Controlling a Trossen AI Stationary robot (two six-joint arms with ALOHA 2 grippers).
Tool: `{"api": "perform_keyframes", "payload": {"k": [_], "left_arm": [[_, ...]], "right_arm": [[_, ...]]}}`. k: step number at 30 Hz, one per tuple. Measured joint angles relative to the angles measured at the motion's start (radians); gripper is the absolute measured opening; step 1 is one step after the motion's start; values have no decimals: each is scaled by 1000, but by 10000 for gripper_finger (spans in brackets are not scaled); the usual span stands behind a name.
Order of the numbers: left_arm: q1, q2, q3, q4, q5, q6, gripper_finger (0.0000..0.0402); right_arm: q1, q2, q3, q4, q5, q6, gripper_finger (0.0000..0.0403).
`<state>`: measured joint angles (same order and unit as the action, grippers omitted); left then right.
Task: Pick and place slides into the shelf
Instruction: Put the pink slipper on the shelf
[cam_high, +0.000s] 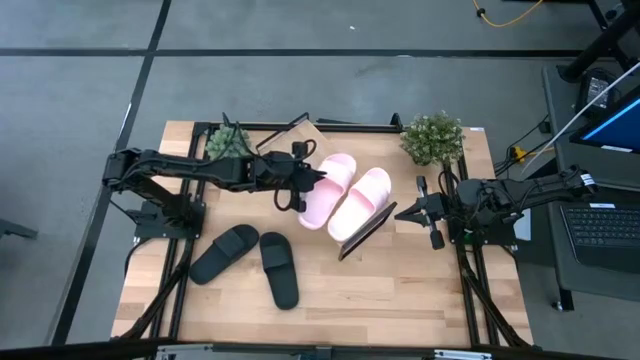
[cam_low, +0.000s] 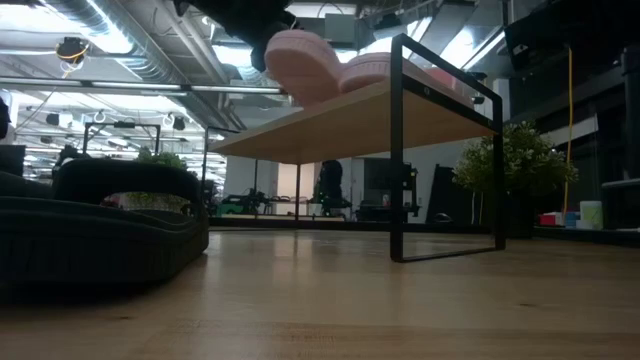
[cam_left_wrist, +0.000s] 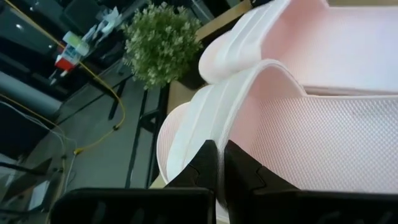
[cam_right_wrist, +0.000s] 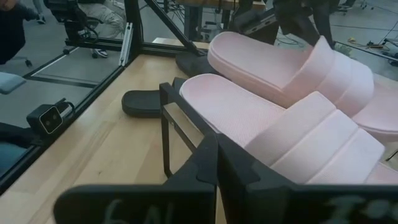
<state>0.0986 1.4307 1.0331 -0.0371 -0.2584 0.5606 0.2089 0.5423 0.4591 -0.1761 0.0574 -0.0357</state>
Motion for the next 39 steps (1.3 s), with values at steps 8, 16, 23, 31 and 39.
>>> {"api": "perform_keyframes", "payload": {"k": [8, 16, 23, 31, 39], "left_arm": [[4, 41, 2, 13, 14, 3, 2], [4, 91, 2, 56, 16, 30, 2], [4, 90, 2, 89, 14, 67, 2], [11, 90, 1, 106, 14, 105, 2], [46, 90, 0, 118, 9, 104, 2]], "right_arm": [[0, 0, 0, 1, 0, 6, 5], [0, 1, 0, 6, 0, 5, 5], [0, 1, 0, 7, 0, 5, 5], [0, 1, 0, 7, 0, 5, 5], [0, 1, 0, 8, 0, 6, 5]]}}
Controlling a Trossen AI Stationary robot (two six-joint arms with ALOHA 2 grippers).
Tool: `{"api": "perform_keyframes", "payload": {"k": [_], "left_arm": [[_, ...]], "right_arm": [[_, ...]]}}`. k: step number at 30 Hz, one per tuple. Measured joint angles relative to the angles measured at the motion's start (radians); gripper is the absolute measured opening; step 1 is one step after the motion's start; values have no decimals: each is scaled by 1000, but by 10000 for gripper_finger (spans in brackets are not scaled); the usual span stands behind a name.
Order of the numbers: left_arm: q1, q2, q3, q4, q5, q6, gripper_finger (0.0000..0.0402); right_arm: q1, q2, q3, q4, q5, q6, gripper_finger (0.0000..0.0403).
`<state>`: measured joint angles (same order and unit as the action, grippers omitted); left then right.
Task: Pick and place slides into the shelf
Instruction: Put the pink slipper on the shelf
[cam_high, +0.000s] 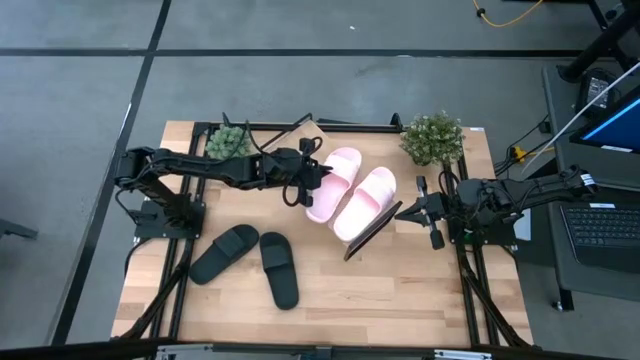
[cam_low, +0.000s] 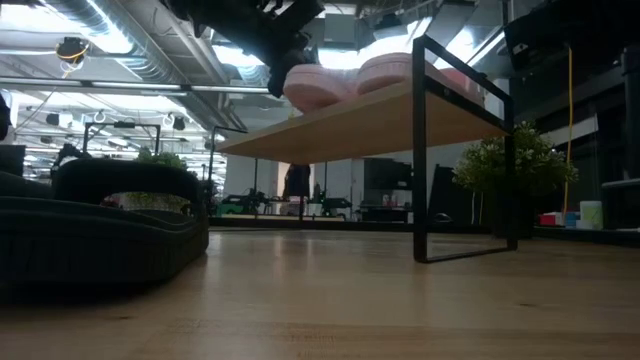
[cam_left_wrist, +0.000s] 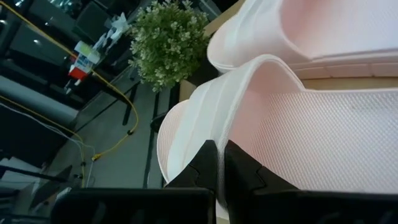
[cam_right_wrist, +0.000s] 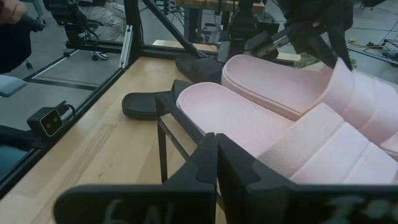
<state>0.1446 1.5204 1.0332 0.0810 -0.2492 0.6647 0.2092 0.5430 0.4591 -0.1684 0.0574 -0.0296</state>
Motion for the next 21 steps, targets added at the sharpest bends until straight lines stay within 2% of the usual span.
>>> {"api": "perform_keyframes", "payload": {"k": [13, 21], "left_arm": [[1, 0, 0, 6, 95, -31, 2], [1, 0, 0, 10, 101, -31, 2]], "right_arm": [[0, 0, 0, 0, 0, -1, 5], [0, 0, 0, 0, 0, 0, 5]]}}
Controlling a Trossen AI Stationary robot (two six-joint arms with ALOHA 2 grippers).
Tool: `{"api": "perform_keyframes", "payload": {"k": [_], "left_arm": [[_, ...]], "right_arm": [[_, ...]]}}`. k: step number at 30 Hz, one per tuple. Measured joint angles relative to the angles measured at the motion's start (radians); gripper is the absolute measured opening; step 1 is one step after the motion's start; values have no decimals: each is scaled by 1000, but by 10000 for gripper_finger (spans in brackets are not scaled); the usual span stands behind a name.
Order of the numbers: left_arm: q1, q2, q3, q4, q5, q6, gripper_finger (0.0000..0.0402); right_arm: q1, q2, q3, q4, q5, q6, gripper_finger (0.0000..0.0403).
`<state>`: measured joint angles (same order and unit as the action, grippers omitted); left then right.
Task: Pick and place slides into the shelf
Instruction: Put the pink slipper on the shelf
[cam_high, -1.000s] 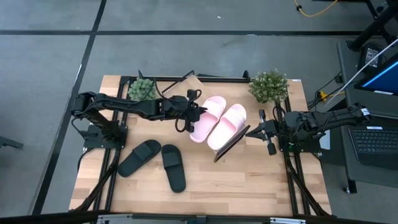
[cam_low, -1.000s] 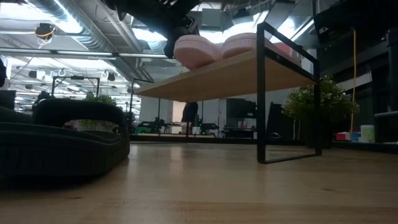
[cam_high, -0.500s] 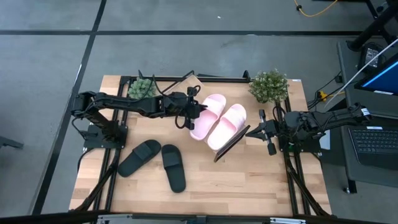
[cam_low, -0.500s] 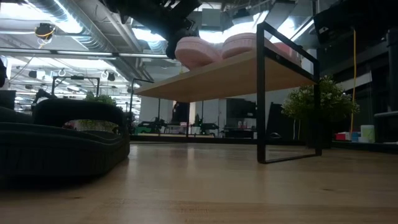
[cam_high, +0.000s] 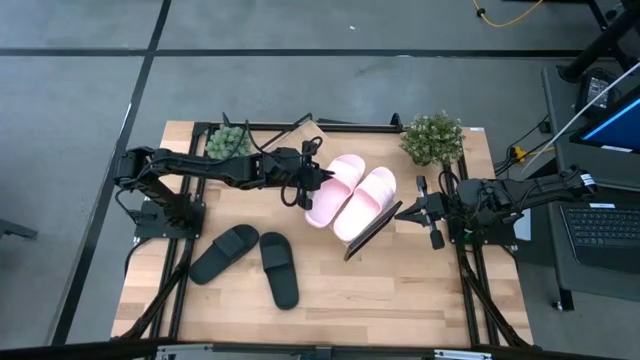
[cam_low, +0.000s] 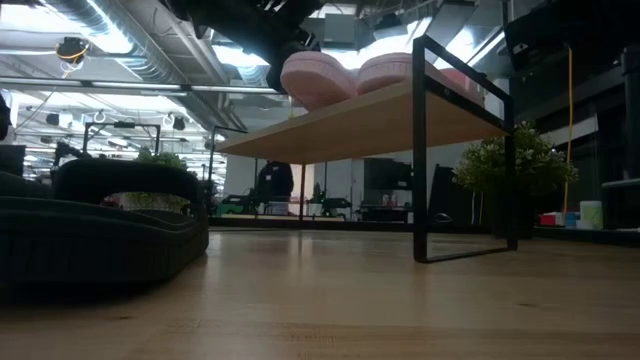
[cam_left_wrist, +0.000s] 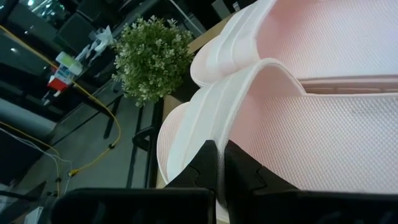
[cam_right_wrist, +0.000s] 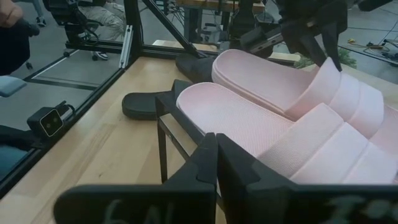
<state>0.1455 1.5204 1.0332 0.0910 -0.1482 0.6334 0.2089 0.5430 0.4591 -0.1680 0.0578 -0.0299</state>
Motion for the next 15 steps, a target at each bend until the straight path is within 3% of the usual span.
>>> {"api": "perform_keyframes", "payload": {"k": [15], "left_arm": [[0, 0, 0, 0, 35, -5, 23]], "right_arm": [[0, 0, 0, 0, 0, 2, 5]]}}
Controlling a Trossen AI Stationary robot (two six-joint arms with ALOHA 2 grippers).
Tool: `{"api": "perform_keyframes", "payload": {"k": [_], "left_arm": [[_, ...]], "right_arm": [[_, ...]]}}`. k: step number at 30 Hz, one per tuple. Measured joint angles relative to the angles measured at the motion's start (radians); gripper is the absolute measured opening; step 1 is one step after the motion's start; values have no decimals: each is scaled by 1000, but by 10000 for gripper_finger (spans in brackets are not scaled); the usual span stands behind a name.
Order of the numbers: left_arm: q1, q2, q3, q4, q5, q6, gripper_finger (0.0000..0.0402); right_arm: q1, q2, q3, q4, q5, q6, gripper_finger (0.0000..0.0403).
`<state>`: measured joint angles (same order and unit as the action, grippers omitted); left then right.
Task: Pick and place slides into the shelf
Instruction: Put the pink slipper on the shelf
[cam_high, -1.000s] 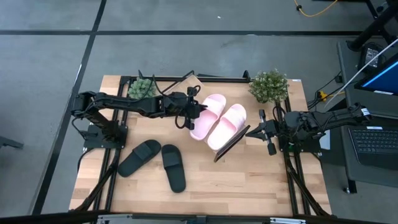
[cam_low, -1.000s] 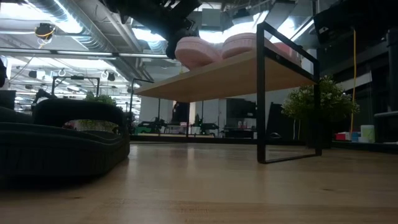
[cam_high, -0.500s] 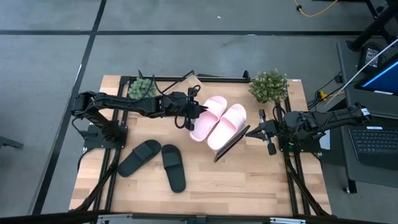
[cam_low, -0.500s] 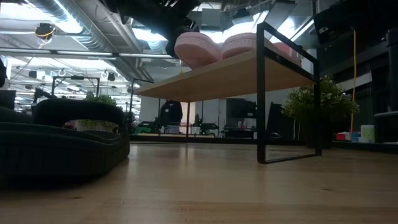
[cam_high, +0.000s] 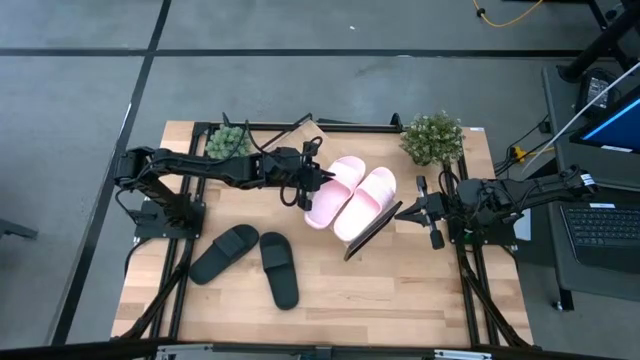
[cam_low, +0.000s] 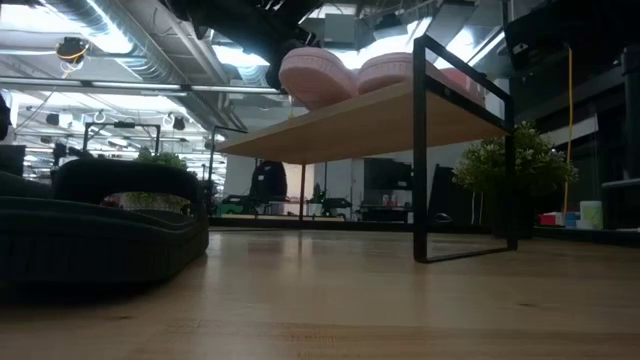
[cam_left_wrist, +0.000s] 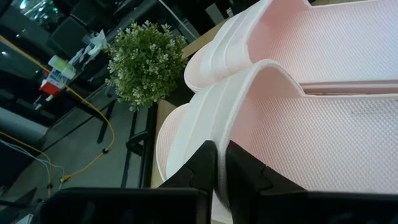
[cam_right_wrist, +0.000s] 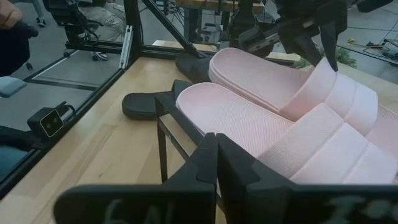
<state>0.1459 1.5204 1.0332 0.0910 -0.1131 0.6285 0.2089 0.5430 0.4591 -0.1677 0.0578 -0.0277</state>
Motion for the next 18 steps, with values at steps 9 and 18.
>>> {"api": "perform_keyframes", "payload": {"k": [9, 18], "left_arm": [[0, 0, 0, -6, 0, -45, 22], [0, 0, 0, -12, 0, -45, 67]], "right_arm": [[0, 0, 0, 0, 0, 18, 5], [0, 0, 0, 0, 0, 23, 10]]}}
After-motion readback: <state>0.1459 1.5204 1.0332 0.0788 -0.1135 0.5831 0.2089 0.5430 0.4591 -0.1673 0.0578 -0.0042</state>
